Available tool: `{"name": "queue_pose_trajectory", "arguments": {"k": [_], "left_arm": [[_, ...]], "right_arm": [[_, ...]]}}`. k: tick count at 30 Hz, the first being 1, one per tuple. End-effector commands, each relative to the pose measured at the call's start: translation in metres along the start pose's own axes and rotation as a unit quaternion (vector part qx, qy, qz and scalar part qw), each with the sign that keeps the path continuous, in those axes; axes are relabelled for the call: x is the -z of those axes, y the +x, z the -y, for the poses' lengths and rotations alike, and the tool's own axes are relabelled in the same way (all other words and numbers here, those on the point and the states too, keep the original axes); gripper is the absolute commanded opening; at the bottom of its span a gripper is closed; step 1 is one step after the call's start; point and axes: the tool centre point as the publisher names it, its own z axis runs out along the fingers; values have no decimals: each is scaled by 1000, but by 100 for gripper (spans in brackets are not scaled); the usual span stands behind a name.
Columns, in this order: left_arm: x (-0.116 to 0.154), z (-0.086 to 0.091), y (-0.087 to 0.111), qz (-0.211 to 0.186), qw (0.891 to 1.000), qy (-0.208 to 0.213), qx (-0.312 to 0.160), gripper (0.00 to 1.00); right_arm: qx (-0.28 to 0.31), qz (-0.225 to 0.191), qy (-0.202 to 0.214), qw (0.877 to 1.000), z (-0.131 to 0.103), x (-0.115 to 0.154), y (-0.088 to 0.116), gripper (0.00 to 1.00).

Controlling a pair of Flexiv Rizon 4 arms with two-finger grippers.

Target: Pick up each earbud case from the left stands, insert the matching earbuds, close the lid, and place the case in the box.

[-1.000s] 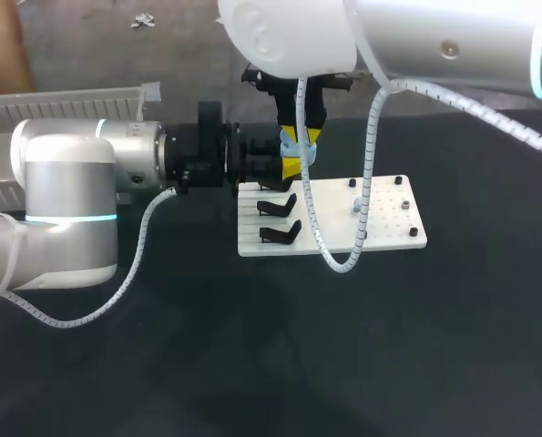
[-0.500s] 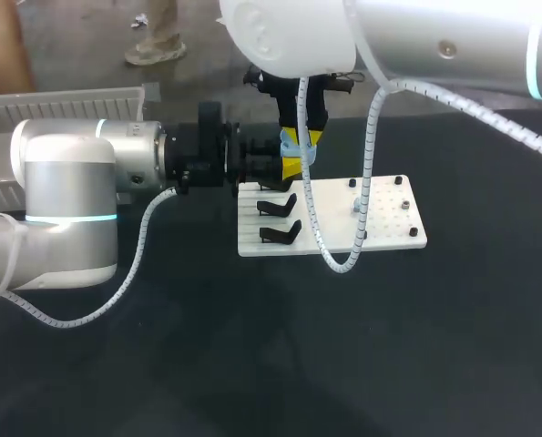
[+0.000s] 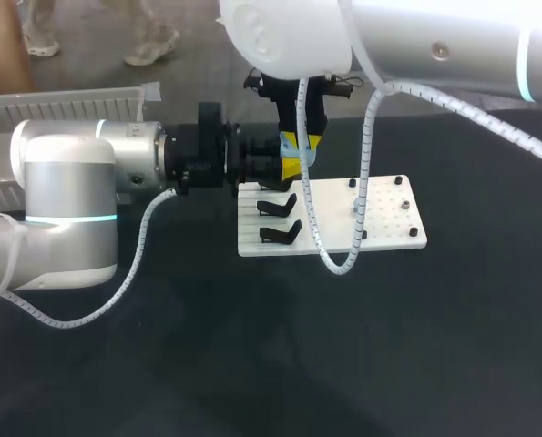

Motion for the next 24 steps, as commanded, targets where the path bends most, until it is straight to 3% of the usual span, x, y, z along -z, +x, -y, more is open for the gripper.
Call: {"name": "queue_pose_trajectory", "arguments": {"k": [1,3,4,10,14,17,18,20,21,22,24], "left_arm": [[0,0,0,2,1000,-1,-1,0],[0,0,0,2,1000,-1,-1,0],[0,0,0,2,1000,-1,-1,0],[0,0,0,2,1000,-1,-1,0],[0,0,0,2,1000,-1,-1,0],[0,0,0,2,1000,-1,-1,0],[0,0,0,2,1000,-1,-1,0],[0,0,0,2,1000,-1,-1,0],[0,0,0,2,1000,-1,-1,0],[0,0,0,2,1000,-1,-1,0],[0,0,0,2,1000,-1,-1,0]], "right_arm": [[0,-4,-3,1000,-1,-2,-3,0],[3,-4,-7,1000,-2,0,-2,35],[5,-3,-8,1000,-2,0,-2,41],[12,5,-27,1000,-1,7,3,43],[30,25,-76,996,8,17,10,49],[38,43,-109,992,21,20,16,63],[38,48,-119,991,25,20,18,74],[45,63,-134,988,33,19,21,81],[48,70,-139,987,37,19,22,94],[54,78,-145,985,40,20,23,100],[57,91,-151,983,46,21,26,100]]}}
